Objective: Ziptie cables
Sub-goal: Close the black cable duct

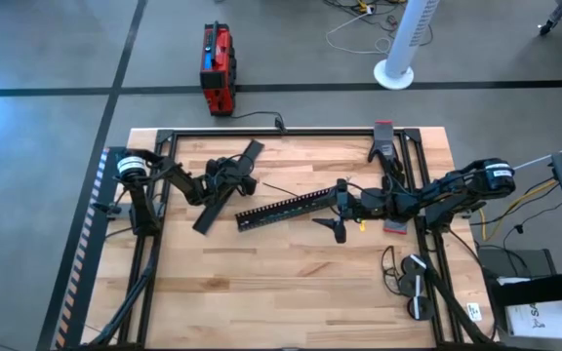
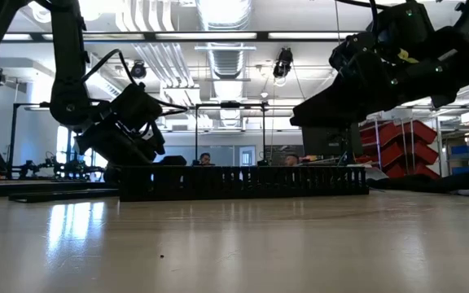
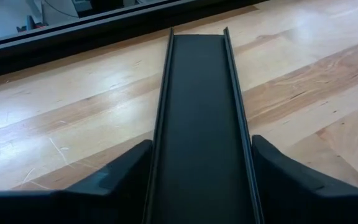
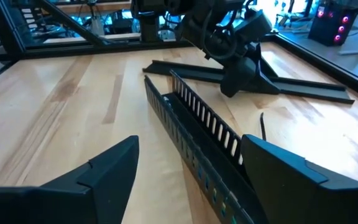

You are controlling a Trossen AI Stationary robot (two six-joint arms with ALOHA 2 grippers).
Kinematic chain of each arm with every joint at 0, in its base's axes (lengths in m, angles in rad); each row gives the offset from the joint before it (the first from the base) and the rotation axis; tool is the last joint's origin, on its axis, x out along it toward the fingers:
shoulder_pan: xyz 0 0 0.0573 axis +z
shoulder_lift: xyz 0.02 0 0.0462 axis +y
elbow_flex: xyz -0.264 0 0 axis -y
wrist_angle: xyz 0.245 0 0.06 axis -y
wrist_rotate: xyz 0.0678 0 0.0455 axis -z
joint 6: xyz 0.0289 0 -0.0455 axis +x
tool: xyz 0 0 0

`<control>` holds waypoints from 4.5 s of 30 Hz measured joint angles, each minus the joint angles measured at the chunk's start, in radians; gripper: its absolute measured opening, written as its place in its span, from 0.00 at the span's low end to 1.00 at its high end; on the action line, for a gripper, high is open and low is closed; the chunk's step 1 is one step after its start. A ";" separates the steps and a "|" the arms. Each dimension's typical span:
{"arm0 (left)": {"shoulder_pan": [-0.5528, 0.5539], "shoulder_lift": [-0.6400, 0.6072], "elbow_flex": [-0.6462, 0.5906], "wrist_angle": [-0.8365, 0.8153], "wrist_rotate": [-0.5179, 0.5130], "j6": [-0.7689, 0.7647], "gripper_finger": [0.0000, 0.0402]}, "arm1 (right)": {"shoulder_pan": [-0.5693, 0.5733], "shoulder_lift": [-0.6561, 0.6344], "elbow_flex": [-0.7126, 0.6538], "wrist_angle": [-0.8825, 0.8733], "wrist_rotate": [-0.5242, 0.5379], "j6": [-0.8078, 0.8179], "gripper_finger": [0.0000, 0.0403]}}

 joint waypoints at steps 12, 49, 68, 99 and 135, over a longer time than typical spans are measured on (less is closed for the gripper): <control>-0.001 -0.010 -0.001 -0.004 -0.003 0.014 0.51 | 0.000 0.000 0.000 0.001 0.001 0.000 0.67; -0.381 -0.717 0.008 0.357 0.221 0.326 0.51 | 0.046 0.059 0.159 0.289 -0.110 -0.039 0.72; -0.563 -0.370 0.358 0.446 0.372 0.566 0.51 | 0.062 0.042 0.328 0.438 -0.169 -0.106 0.85; -0.563 -0.304 0.470 0.410 0.405 0.602 0.51 | 0.085 0.007 0.364 0.455 -0.222 -0.126 0.59; -0.567 -0.469 0.471 -0.186 0.241 0.595 0.93 | 0.081 -0.135 0.419 -0.105 -0.147 -0.212 0.53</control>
